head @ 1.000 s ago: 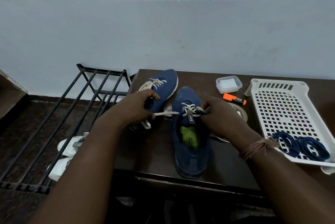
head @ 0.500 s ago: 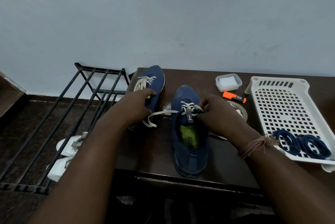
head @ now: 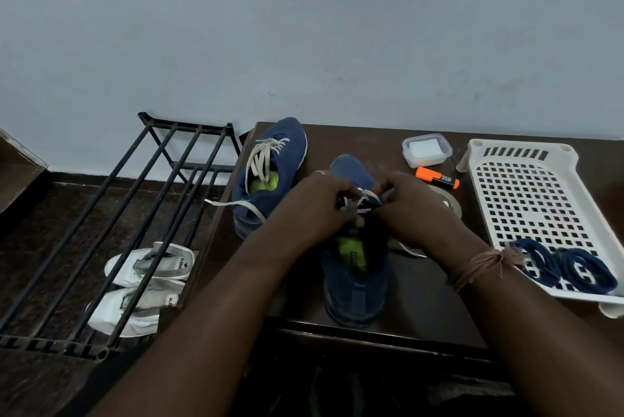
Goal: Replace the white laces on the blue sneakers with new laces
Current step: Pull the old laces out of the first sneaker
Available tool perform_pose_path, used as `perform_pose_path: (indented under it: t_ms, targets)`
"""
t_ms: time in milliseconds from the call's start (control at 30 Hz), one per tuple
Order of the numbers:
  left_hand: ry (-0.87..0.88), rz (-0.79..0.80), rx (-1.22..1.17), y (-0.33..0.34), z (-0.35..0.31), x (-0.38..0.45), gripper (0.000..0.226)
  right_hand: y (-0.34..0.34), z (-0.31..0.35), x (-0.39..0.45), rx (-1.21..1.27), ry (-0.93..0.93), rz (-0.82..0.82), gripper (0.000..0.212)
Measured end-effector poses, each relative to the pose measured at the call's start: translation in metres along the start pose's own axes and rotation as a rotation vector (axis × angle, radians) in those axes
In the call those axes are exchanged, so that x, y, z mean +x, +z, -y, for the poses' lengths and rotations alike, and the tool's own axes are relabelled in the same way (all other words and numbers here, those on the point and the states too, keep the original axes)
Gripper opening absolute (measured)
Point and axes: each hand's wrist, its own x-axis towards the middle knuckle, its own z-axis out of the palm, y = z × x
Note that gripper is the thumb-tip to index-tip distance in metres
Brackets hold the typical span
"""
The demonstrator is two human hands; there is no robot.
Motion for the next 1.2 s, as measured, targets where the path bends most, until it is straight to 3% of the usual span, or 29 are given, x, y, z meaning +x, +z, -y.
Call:
perform_pose_path:
  t_ms: [233, 367, 500, 633, 700, 767, 900, 1100, 1200]
  targets:
    - [0.017, -0.014, 0.133, 0.009, 0.006, 0.001, 0.049, -0.008, -0.003, -0.001, -0.059, 0.102, -0.022, 0.01]
    - [0.056, -0.02, 0.168, 0.018, -0.009, -0.001, 0.037, -0.008, 0.001, -0.001, -0.063, 0.076, -0.012, 0.007]
    - [-0.091, -0.016, 0.186, 0.027, -0.02, 0.001, 0.025, -0.007, 0.003, -0.001, -0.083, 0.077, 0.0, 0.009]
    - [-0.15, -0.126, -0.197, 0.02, -0.014, 0.007, 0.046, -0.008, 0.002, -0.003, -0.126, 0.084, -0.031, 0.008]
    - [-0.089, -0.154, -0.259, 0.012, -0.009, 0.007, 0.037, -0.006, 0.001, -0.003, -0.091, 0.097, -0.038, 0.011]
    - [-0.036, -0.115, -0.166, 0.009, -0.009, 0.004, 0.023, -0.005, 0.002, -0.003, -0.072, 0.082, -0.034, 0.013]
    - [0.097, -0.165, 0.359, 0.026, -0.012, -0.001, 0.019, -0.007, 0.005, -0.005, -0.048, 0.07, 0.006, 0.013]
    - [0.016, -0.134, 0.241, 0.033, -0.019, 0.002, 0.023, -0.008, 0.005, -0.005, -0.071, 0.074, 0.015, 0.008]
    - [0.018, -0.062, 0.352, 0.032, -0.011, 0.001, 0.027, -0.007, 0.005, -0.005, -0.054, 0.077, 0.0, 0.011]
